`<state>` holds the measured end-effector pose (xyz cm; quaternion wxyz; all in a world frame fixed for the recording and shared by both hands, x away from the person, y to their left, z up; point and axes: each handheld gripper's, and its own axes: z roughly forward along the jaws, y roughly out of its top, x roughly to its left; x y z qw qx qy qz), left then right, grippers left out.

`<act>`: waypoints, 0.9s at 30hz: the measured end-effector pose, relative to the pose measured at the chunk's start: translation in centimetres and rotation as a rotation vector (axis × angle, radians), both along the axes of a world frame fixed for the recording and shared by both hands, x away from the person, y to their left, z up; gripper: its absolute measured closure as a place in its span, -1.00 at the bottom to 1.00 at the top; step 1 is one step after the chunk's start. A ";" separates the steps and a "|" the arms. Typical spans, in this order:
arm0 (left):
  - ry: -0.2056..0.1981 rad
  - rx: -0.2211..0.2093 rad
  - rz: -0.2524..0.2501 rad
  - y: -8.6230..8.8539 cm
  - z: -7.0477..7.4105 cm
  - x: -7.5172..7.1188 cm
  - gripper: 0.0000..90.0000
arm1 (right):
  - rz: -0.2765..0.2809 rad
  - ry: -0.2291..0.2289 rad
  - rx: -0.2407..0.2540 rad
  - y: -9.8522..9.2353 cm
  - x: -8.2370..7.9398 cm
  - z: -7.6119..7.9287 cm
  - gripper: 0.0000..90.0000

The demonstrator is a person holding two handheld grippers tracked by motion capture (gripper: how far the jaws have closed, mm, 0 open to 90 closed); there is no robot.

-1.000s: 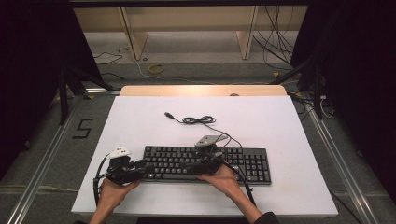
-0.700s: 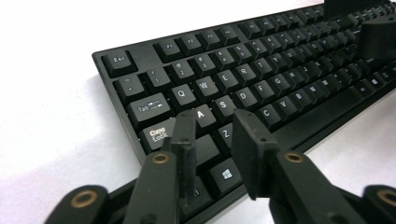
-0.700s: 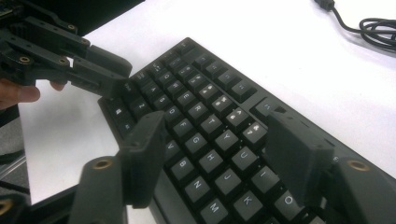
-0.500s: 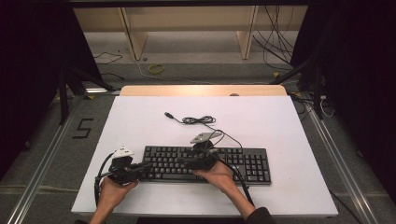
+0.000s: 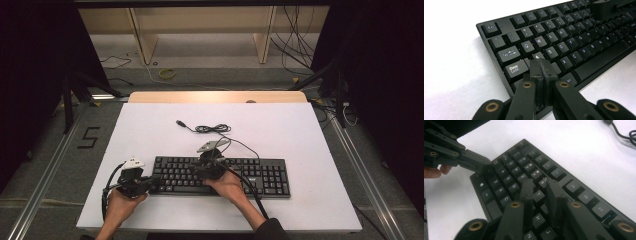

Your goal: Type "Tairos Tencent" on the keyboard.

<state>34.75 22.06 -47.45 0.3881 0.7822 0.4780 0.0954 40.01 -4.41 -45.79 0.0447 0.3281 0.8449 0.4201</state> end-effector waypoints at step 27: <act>0.024 0.006 -0.007 -0.2 -0.3 0.1 0.99 | 0.001 0.020 -0.072 2.1 0.9 -1.5 1.00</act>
